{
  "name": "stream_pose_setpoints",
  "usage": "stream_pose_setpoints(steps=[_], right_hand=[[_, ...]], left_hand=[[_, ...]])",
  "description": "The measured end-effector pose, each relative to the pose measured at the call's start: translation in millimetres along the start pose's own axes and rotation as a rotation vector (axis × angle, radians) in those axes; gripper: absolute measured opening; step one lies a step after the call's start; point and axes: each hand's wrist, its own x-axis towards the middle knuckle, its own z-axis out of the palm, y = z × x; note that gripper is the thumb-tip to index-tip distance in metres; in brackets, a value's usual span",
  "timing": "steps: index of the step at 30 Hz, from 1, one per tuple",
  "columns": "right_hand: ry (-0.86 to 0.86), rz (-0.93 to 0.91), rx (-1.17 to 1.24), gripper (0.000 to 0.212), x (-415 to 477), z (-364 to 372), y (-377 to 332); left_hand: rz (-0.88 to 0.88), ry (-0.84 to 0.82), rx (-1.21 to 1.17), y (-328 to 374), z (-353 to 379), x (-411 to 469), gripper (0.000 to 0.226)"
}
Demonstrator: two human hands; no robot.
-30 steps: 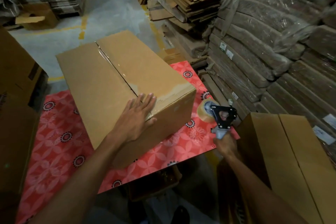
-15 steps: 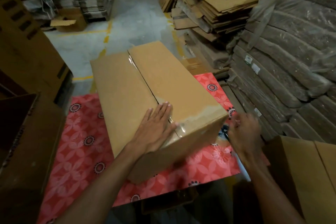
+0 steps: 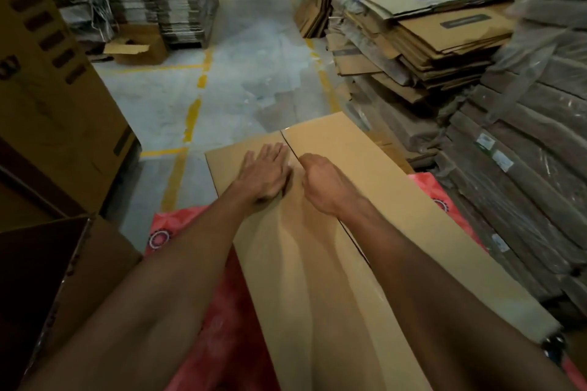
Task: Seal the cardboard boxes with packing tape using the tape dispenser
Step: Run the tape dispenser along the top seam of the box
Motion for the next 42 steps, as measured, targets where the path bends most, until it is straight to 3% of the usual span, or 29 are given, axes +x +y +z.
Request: stream_pose_setpoints(steps=[5,10,19,24,29,33,36,40,42], right_hand=[[-0.199,0.054,-0.135,0.06,60,22,4],[-0.215,0.079,-0.193,0.063,64,34,4],[-0.188,0.172,-0.202,0.063,-2,34,-6],[-0.196,0.177,-0.202,0.064,-9,33,-3],[-0.211,0.16,-0.216,0.066,-54,27,-11],[-0.183,0.189,-0.185,0.084,-130,19,-13],[-0.164,0.203,-0.157,0.083,-155,17,-15],[-0.171,0.21,-0.18,0.074,-156,19,-13],[-0.178,0.203,-0.177,0.066,-157,20,-11]], left_hand=[[0.094,0.05,0.057,-26,-3,46,0.058],[0.126,0.111,0.1,-30,1,49,0.061],[0.127,0.119,0.067,-29,2,47,0.06],[0.365,0.073,0.02,-10,16,6,0.058],[0.299,0.095,0.057,-12,23,-11,0.059],[0.251,0.074,0.078,-1,20,-16,0.059],[0.233,0.057,0.048,15,18,-30,0.057],[0.438,0.04,0.069,55,41,-77,0.056],[0.449,0.057,0.065,65,50,-95,0.056]])
